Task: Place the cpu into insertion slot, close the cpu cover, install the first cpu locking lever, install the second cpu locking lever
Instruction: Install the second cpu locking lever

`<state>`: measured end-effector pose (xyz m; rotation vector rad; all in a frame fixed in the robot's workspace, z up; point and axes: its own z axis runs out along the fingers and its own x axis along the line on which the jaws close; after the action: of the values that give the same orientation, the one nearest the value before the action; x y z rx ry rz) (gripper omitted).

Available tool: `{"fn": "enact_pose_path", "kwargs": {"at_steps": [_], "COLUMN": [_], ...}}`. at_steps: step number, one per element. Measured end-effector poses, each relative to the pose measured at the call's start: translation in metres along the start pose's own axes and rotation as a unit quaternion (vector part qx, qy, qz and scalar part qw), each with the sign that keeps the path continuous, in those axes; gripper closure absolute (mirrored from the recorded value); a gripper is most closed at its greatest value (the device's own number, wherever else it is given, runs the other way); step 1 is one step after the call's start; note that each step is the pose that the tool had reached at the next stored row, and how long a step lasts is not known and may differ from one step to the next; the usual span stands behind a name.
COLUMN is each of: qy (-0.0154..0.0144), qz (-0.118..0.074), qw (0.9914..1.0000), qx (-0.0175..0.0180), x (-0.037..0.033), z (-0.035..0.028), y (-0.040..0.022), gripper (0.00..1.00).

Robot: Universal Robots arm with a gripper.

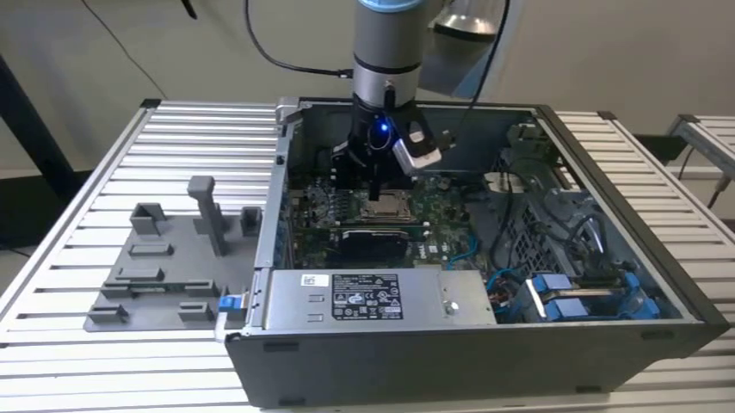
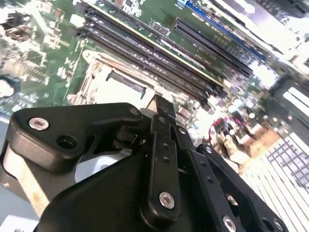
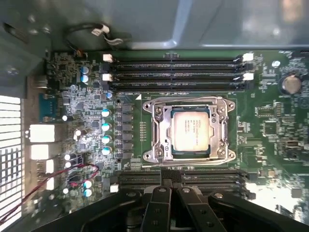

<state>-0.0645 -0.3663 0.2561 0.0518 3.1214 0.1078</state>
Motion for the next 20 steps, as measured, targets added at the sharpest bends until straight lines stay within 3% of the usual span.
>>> {"fn": "enact_pose_path", "kwargs": {"at_steps": [14,17,20], "qy": [0.0000,0.0000,-0.0001], "qz": [0.000,0.000,0.000], "qw": [1.00000,1.00000,1.00000], "qx": [0.0000,0.0001,-0.0001], "x": [-0.0011,-0.0012,-0.0012], "z": [-0.0624,-0.0701,-0.0716], "y": [0.0044,0.0049,0.0051], "gripper": [0.89,0.89,0.89]}}
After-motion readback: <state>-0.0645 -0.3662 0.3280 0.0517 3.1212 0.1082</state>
